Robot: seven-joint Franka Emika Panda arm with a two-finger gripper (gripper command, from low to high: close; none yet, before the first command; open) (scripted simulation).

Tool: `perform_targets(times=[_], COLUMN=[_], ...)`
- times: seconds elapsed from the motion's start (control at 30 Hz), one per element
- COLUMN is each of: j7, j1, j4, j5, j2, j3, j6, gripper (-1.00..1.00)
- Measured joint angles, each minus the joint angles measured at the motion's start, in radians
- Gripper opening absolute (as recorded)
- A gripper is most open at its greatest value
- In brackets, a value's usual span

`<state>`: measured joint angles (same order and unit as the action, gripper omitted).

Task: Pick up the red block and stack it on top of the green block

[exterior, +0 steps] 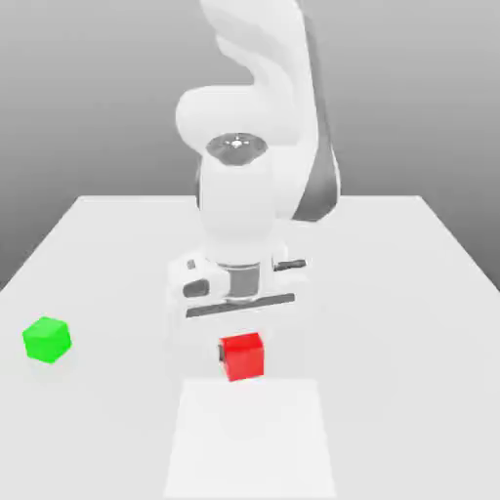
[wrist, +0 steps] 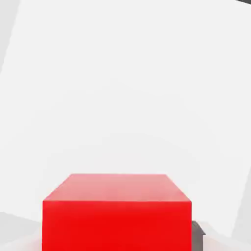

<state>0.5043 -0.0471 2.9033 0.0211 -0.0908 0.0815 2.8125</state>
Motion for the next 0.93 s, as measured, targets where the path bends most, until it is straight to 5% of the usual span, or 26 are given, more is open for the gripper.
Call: perform_targets(times=[0.63, 0.83, 0.87, 0.93], j7=[0.218, 0.056, 0.038, 0.038], j1=[-0.475, -0.527, -0.537, -0.537], j4=[-0.165, -0.182, -0.184, -0.184], j5=[0.053, -0.184, -0.208, -0.208], j2=[0.012, 0.218, 0.237, 0.237], j3=[0.379, 0.302, 0.287, 0.287], j6=[-0.146, 0.023, 0.039, 0.039], gripper=[-1.00, -1.00, 1.00, 1.00])
